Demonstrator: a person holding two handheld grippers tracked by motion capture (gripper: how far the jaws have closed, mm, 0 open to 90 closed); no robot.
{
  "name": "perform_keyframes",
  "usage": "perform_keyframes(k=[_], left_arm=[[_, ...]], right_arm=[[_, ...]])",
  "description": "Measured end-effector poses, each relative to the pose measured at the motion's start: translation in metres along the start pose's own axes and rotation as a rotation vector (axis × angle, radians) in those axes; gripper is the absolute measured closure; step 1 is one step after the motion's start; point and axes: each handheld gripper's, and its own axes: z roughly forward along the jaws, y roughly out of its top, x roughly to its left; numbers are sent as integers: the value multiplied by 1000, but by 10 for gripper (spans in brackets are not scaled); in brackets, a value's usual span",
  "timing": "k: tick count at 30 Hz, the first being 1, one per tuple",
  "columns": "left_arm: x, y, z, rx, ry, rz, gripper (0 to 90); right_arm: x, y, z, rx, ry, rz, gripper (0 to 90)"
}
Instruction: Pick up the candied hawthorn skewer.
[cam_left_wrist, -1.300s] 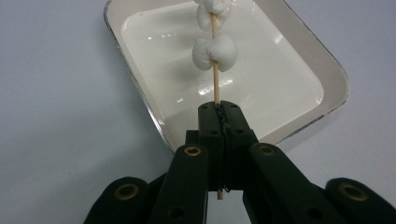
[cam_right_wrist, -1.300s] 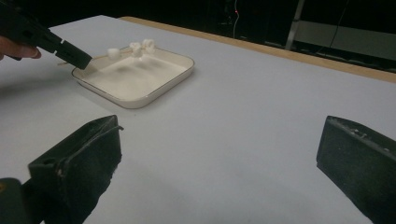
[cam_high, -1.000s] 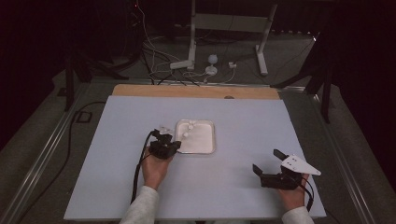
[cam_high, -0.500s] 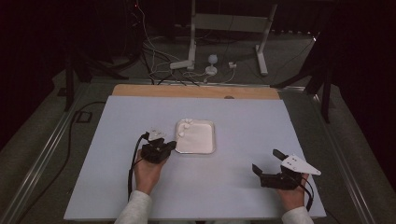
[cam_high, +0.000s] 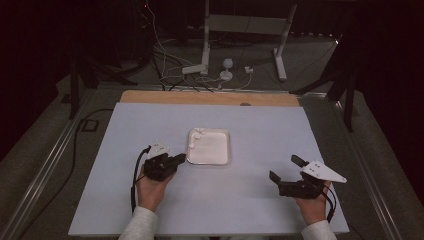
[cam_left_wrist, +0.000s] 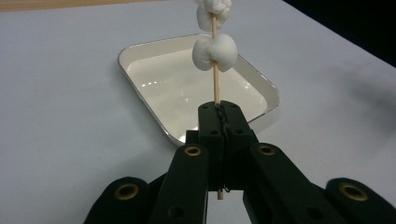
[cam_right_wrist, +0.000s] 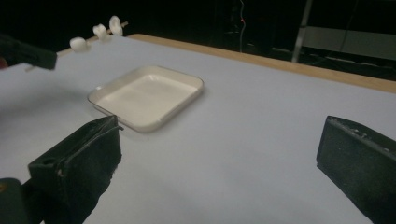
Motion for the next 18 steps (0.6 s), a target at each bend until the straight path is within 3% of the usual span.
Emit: perform_keyframes(k=[10, 18], left_arm=[[1, 1, -9, -53, -53, -7, 900], [1, 3, -14, -120, -139, 8, 900]], right_arm=[[5, 28, 18, -19, 79, 18, 0], [15, 56, 52, -13, 152, 42, 0]])
